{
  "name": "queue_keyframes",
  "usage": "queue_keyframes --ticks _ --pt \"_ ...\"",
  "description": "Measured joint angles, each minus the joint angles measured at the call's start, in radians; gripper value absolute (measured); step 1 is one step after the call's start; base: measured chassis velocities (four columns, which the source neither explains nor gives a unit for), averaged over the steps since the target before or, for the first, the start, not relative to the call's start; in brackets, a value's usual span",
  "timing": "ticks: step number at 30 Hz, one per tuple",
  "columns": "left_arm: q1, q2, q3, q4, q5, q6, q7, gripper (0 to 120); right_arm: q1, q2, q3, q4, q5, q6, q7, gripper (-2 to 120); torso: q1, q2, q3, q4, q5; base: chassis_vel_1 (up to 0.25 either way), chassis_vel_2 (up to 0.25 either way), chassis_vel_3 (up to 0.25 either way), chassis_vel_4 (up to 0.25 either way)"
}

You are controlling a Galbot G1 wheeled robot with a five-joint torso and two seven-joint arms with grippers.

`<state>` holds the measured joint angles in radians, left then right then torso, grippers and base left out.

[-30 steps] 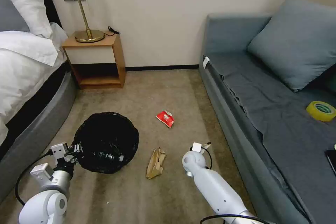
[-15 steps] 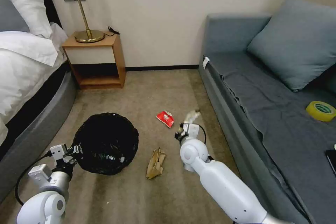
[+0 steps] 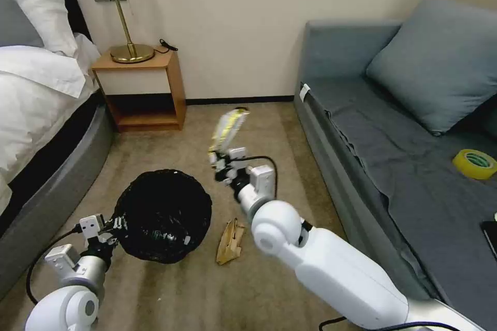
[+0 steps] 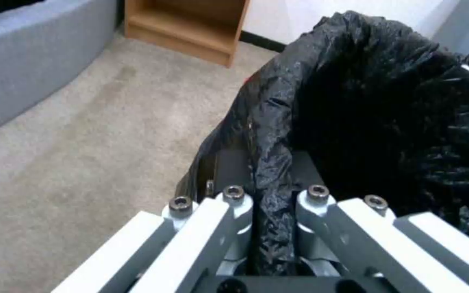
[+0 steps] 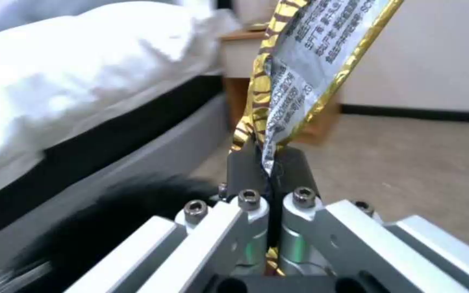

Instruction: Pick up the trash bin, then pick up the garbage on the floor and place it into the trash bin.

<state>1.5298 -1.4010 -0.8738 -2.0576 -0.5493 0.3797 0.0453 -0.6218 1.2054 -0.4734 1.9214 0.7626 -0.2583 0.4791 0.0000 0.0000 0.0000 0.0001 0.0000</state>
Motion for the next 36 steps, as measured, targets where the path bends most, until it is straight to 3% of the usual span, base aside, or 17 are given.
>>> queue_keyframes --ticks 6,7,19,22,24,25,26,28,31,36 --pt "0.001 -0.011 0.001 -0.011 -0.006 0.007 -0.006 4 -0.01 -0.029 -0.107 0.01 -0.119 0.02 -0.074 0 0.0 0.0 0.0 0.0 0.0 0.0 0.0 0.0 0.0" --pt "0.005 -0.017 0.001 -0.016 -0.006 0.007 -0.006 4 -0.031 -0.036 -0.129 -0.004 -0.184 0.031 -0.111 0 0.0 0.0 0.0 -0.0002 -0.0001 0.0 0.0 0.0 0.0" --pt "0.034 -0.043 -0.003 -0.05 -0.015 0.007 -0.004 4 -0.115 0.009 -0.184 -0.049 -0.3 0.021 -0.149 0 0.0 0.0 0.0 -0.0001 0.0001 0.0 0.0 0.0 0.0" --pt "0.037 -0.05 0.002 -0.055 -0.015 0.007 -0.004 4 -0.122 -0.003 -0.198 -0.047 -0.325 0.007 -0.147 13 0.0 0.0 0.0 -0.0001 0.0 0.0 0.0 0.0 0.0" --pt "0.037 -0.051 0.002 -0.055 -0.016 0.007 -0.004 4 -0.127 -0.006 -0.197 -0.046 -0.331 0.004 -0.148 15 0.0 0.0 0.0 -0.0001 -0.0001 0.0 0.0 0.0 0.0" --pt "0.037 -0.053 0.001 -0.056 -0.02 0.008 -0.005 4 -0.145 -0.012 -0.189 -0.038 -0.348 -0.003 -0.148 22 0.0 0.0 0.0 -0.0002 0.0001 0.0 0.0 0.0 0.0" --pt "0.035 -0.056 -0.006 -0.056 -0.03 0.01 -0.005 4 -0.163 -0.046 -0.178 -0.018 -0.365 -0.019 -0.144 36 0.0 0.0 0.0 -0.0002 0.0 0.0 0.0 0.0 0.0" --pt "0.035 -0.056 -0.007 -0.056 -0.032 0.011 -0.005 4 -0.165 -0.057 -0.176 -0.014 -0.368 -0.02 -0.142 38 0.0 0.0 0.0 -0.0001 0.0002 0.0 0.0 0.0 0.0" --pt "0.037 -0.058 -0.013 -0.056 -0.036 0.011 -0.005 4 -0.178 -0.085 -0.154 0.007 -0.383 -0.024 -0.135 54 0.0 0.0 0.0 -0.0001 0.0002 0.0 0.0 0.0 0.0" --pt "0.039 -0.053 -0.027 -0.051 -0.039 0.006 -0.004 4 -0.217 -0.122 -0.066 0.058 -0.462 -0.038 -0.124 71 0.0 0.0 0.0 -0.0001 0.0002 0.0 0.0 0.0 0.0"
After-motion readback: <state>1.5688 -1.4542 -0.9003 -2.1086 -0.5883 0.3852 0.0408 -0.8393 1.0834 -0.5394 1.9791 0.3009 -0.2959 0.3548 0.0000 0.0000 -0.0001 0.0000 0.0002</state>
